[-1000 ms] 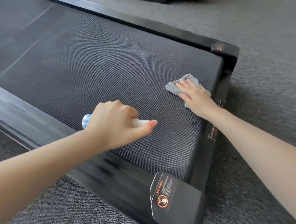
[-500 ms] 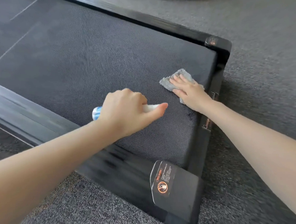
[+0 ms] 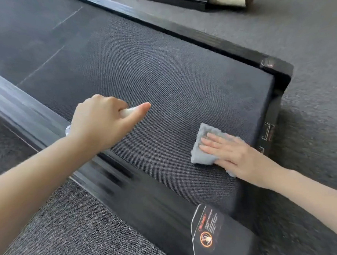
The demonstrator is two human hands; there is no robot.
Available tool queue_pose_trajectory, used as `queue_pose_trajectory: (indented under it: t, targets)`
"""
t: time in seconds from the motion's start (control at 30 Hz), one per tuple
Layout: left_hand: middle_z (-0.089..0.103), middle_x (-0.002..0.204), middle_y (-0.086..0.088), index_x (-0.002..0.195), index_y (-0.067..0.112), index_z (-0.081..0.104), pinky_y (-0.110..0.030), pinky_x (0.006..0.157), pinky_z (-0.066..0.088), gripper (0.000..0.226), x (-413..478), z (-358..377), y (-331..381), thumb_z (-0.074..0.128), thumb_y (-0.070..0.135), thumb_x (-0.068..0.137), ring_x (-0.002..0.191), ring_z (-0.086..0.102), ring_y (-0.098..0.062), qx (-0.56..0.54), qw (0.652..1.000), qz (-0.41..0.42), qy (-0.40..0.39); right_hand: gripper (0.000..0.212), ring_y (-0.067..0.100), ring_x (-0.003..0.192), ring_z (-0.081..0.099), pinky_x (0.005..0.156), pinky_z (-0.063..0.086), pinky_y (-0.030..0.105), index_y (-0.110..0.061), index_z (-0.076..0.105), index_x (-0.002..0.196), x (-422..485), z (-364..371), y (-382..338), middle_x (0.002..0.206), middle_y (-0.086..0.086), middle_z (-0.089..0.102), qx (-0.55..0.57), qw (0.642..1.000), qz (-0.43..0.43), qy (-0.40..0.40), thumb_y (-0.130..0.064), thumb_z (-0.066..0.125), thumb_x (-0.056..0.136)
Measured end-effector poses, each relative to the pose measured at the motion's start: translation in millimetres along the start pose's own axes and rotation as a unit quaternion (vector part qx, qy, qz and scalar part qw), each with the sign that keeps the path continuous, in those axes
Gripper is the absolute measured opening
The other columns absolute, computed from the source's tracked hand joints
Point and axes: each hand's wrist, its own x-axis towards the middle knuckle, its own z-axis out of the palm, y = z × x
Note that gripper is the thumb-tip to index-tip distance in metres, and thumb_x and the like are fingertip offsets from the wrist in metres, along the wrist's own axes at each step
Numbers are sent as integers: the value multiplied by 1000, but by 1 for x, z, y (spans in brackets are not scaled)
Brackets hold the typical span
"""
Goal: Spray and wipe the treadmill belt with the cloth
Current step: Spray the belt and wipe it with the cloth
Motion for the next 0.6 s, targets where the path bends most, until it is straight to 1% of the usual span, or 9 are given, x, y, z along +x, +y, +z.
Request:
queue_pose_trajectory:
  t: [0.07,0.13,0.23,0.3,0.37,0.4,0.5,0.53,0.6]
  targets:
    - [24,40,4,49,15,21,-28,48,26,70,-4,-1,-5,22,78,78,40,29,-18,-1,1000,-4,-3,46,9,144,22,117,21,48,-31,32,142,21,-4,38,152,-10,33,15,995,83,54,-34,42,97]
    - [23,40,5,49,15,19,-28,48,24,69,-7,-3,-6,22,77,79,40,28,-18,-1,1000,-6,-4,47,16,145,23,116,21,51,-30,29,141,49,-11,77,152,-3,34,17,979,175,99,-24,47,98]
    - [23,40,5,50,15,20,-28,47,23,69,-8,-6,-6,23,78,78,40,29,-18,-1,1000,-14,-4,46,17,147,12,119,11,47,-26,30,147,92,-16,98,158,-1,22,-13,947,307,96,-29,37,102]
    - [23,40,4,50,14,21,-28,47,22,71,-6,-8,-5,22,79,78,40,29,-18,-6,1000,-15,-1,46,19,147,9,119,7,45,-22,29,149,115,-14,77,159,1,16,-27,938,334,83,-30,32,103]
    - [23,40,4,50,14,21,-28,47,21,71,-3,-9,-1,22,79,78,41,28,-18,-13,1000,-13,3,46,22,146,14,118,11,45,-18,29,149,135,-12,36,159,3,16,-15,950,305,66,-27,33,103]
    - [23,40,4,50,14,21,-29,47,20,70,-2,-9,1,23,79,78,41,27,-18,-15,1000,-11,4,45,24,144,19,117,17,47,-18,32,147,143,-10,11,157,4,22,-8,962,263,67,-24,36,103]
    - [23,40,3,48,14,22,-30,47,20,70,1,-10,9,23,79,77,41,27,-18,-18,1000,-6,10,39,30,129,39,100,37,58,-27,46,129,147,8,-56,134,6,48,-41,996,35,70,-8,51,95]
    - [24,40,2,48,14,23,-30,47,20,70,2,-10,10,23,79,76,41,27,-19,-19,1000,-6,12,41,30,132,38,101,35,59,-27,48,130,138,16,-71,136,7,50,-33,998,-22,41,-7,53,94]
    - [24,40,1,48,13,23,-30,47,20,71,3,-11,11,23,78,77,42,28,-20,-20,1000,-5,13,44,19,144,23,113,21,51,-21,45,141,108,32,-85,150,1,41,2,997,-73,-19,-17,51,97]
